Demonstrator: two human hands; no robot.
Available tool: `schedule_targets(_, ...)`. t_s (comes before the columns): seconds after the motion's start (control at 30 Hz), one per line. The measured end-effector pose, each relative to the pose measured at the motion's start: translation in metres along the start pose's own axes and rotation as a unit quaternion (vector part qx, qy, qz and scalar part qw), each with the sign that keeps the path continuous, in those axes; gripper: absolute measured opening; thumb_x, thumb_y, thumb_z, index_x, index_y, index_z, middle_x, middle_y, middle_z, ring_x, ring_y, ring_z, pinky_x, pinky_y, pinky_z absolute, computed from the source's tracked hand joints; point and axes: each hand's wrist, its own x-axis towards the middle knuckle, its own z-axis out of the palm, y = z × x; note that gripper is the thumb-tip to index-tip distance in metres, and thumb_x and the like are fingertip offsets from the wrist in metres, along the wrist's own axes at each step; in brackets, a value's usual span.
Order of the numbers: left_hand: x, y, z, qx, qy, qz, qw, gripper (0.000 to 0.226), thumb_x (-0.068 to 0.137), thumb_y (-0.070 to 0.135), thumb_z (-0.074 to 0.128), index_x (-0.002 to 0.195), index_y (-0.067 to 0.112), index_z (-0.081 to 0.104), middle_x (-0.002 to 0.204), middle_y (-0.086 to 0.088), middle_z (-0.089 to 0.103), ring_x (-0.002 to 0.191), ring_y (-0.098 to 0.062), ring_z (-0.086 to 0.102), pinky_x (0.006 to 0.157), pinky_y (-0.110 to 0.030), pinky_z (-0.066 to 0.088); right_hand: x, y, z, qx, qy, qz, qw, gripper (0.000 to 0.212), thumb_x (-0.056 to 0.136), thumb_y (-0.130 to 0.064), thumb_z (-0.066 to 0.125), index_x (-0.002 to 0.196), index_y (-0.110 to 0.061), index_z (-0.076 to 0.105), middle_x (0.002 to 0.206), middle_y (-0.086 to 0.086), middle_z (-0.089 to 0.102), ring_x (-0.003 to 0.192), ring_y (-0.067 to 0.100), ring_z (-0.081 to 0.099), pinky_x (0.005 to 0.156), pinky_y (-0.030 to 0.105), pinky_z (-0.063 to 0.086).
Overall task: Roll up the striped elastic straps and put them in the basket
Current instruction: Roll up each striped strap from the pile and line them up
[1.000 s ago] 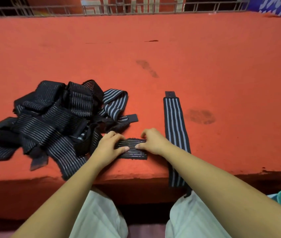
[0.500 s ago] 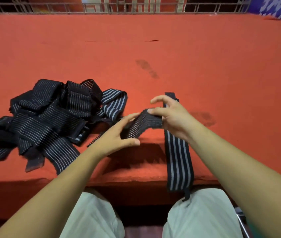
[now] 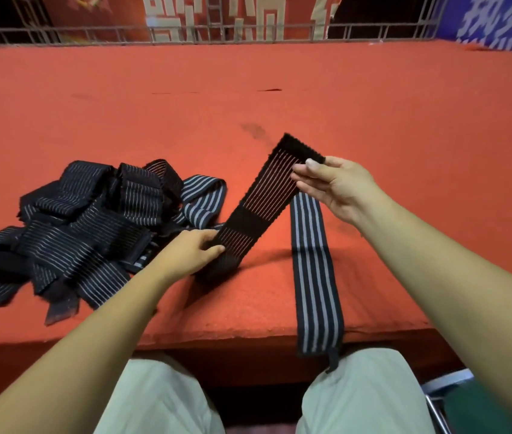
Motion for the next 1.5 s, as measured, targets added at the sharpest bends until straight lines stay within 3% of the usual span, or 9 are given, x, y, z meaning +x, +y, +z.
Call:
schedule_targets(0.17,0.010,0.018,-0.016,-0.033,0.128,0.019,0.991,0.009,0.097,0.024,0.057,0.096,0.015,0.059,0.084,-0.004,0.067,0.082,-0.022,0.064,0.078,-0.043,0.048,0.017,0.002,-0.012,0.055,0.087,0.003,0.995,0.014,0.096,-0.008,0.063,0.104,-0.006,0.052,0.090,0.019,0.075,0.092,0.031,0.074,0.080,0.038,0.062)
schedule_targets(0.3,0.011,0.030,-0.027,-0.204,-0.006,-0.010,0.979,0.036,0.087,0.048,0.067,0.097,0.013,0.067,0.095,-0.011,0.073,0.092,-0.027,0.071,0.086,-0.051,0.054,0.027,-0.001,-0.021,0.029,0.126,-0.003,0.992,0.011,0.099,-0.009,0.059,0.092,-0.012,0.051,0.088,0.016,0.074,0.092,0.028,0.073,0.088,0.039,0.059)
schedule_targets(0.5,-0.006,0.035,0.014,-0.444,-0.133,-0.063,0.884,0.015,0.096,0.004,0.059,0.110,0.002,0.063,0.102,-0.009,0.074,0.092,-0.016,0.070,0.080,-0.025,0.056,0.047,-0.003,-0.022,-0.062,0.128,-0.048,0.989,0.011,0.099,-0.012,0.060,0.106,-0.012,0.052,0.090,0.012,0.072,0.079,0.017,0.072,0.073,0.026,0.059)
schedule_targets(0.6,-0.009,0.031,0.041,-0.417,-0.139,-0.087,0.894,0.008,0.095,0.004,0.062,0.103,0.005,0.062,0.092,-0.004,0.072,0.083,-0.013,0.068,0.069,-0.021,0.054,0.063,-0.005,-0.018,-0.128,0.128,-0.081,0.980,0.010,0.096,-0.010,0.063,0.095,-0.016,0.056,0.106,0.020,0.070,0.082,0.022,0.071,0.060,0.024,0.056)
schedule_targets(0.73,-0.008,0.019,0.072,-0.135,-0.040,-0.034,0.989,0.032,0.081,0.040,0.071,0.100,0.014,0.064,0.087,0.004,0.073,0.081,-0.011,0.068,0.077,-0.036,0.054,0.078,0.001,-0.009,-0.207,0.102,-0.087,0.969,0.018,0.097,-0.007,0.061,0.084,-0.019,0.057,0.096,0.015,0.069,0.078,0.019,0.069,0.062,0.028,0.054)
schedule_targets(0.87,-0.018,0.016,0.089,-0.183,0.005,-0.012,0.983,0.047,0.092,0.021,0.070,0.127,0.024,0.039,0.081,0.000,0.074,0.069,-0.014,0.065,0.072,-0.034,0.052,0.092,0.014,-0.004,-0.240,0.080,-0.074,0.965,0.021,0.099,-0.007,0.058,0.082,-0.019,0.056,0.083,0.007,0.068,0.071,0.015,0.067,0.065,0.031,0.054)
schedule_targets(1.13,-0.017,0.007,0.099,-0.170,0.012,0.035,0.985,0.022,0.097,0.017,0.061,0.109,0.018,0.044,0.055,0.015,0.052,0.054,-0.003,0.048,0.063,-0.031,0.041,0.141,0.053,-0.005,-0.288,0.085,-0.038,0.953,0.009,0.100,-0.013,0.057,0.092,-0.018,0.057,0.085,0.009,0.072,0.069,0.015,0.068,0.057,0.026,0.053)
schedule_targets(1.4,-0.015,0.003,0.106,-0.151,0.030,0.056,0.986,0.055,0.095,0.022,0.064,0.139,0.018,0.031,0.057,0.008,0.048,0.054,-0.008,0.050,0.061,-0.036,0.044,0.183,0.102,-0.006,-0.347,0.074,0.024,0.935,0.003,0.101,-0.010,0.053,0.104,-0.011,0.053,0.082,0.010,0.070,0.065,0.016,0.064,0.061,0.029,0.051)
schedule_targets(1.5,-0.015,0.002,0.107,-0.120,0.033,0.071,0.990,0.040,0.093,0.023,0.065,0.128,0.017,0.045,0.057,0.011,0.043,0.055,-0.003,0.047,0.062,-0.037,0.043,0.196,0.118,-0.006,-0.380,0.076,0.066,0.919,0.038,0.101,-0.011,0.054,0.136,-0.003,0.040,0.077,0.008,0.068,0.061,0.014,0.063,0.059,0.027,0.051)
